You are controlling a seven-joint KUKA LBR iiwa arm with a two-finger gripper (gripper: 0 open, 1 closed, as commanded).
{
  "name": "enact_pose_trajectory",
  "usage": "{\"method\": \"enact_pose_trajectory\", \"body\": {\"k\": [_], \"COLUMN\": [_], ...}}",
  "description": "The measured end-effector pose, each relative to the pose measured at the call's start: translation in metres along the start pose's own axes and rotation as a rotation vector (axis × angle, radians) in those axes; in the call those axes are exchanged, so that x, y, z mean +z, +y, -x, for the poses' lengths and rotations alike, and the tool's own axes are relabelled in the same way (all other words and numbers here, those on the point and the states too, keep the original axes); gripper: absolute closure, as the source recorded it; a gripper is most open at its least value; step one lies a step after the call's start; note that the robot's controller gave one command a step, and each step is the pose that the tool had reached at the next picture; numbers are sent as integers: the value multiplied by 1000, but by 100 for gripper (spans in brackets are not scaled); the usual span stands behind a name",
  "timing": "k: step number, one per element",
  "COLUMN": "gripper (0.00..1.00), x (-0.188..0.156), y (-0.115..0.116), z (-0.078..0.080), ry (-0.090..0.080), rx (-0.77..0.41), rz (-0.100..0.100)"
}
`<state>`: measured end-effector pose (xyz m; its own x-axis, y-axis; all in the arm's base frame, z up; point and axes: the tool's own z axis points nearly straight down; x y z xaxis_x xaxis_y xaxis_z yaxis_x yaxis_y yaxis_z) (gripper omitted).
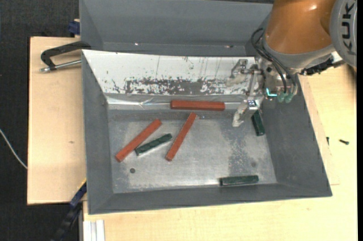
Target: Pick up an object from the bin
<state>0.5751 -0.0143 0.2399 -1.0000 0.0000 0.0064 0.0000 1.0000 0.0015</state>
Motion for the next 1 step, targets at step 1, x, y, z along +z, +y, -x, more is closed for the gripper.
{"method": "enact_pose_trajectory", "body": {"k": [1], "gripper": [0], "x": [-5], "y": [0], "z": [1], "ry": [-9], "rx": [0], "rz": [0]}}
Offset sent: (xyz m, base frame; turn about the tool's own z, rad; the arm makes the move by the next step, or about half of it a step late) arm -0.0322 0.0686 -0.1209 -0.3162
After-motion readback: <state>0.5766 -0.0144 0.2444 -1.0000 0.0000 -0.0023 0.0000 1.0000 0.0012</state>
